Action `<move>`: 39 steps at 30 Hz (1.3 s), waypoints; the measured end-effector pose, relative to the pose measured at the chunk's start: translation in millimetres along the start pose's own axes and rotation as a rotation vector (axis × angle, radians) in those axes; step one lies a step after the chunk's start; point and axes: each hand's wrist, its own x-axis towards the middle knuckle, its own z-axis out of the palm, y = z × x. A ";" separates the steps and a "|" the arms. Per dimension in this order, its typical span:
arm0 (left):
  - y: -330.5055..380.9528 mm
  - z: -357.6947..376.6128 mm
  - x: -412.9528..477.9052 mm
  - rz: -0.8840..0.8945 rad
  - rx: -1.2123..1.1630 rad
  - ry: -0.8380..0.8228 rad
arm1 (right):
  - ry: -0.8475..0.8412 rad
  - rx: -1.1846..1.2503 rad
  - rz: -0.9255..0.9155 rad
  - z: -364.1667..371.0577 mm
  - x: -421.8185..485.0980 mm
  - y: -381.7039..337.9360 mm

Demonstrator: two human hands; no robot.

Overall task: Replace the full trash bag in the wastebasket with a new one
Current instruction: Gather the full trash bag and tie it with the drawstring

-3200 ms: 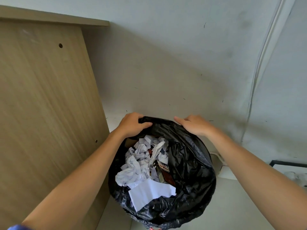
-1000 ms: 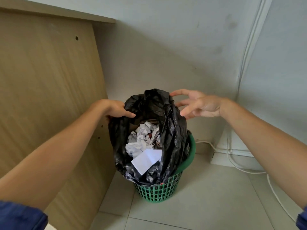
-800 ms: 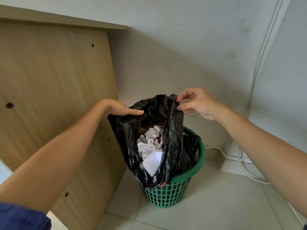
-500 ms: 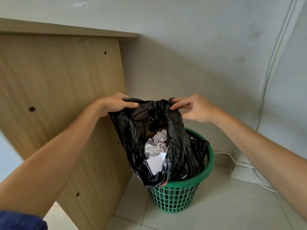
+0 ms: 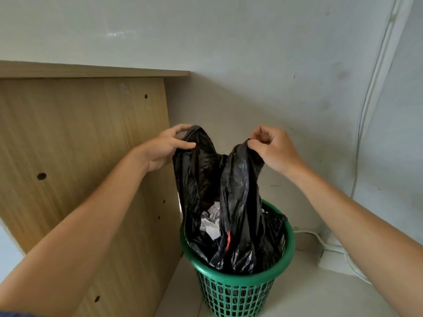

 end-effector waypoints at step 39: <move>-42.6 47.4 62.0 0.034 -0.108 0.257 | -0.632 -0.248 -0.078 -11.8 -65.0 -10.0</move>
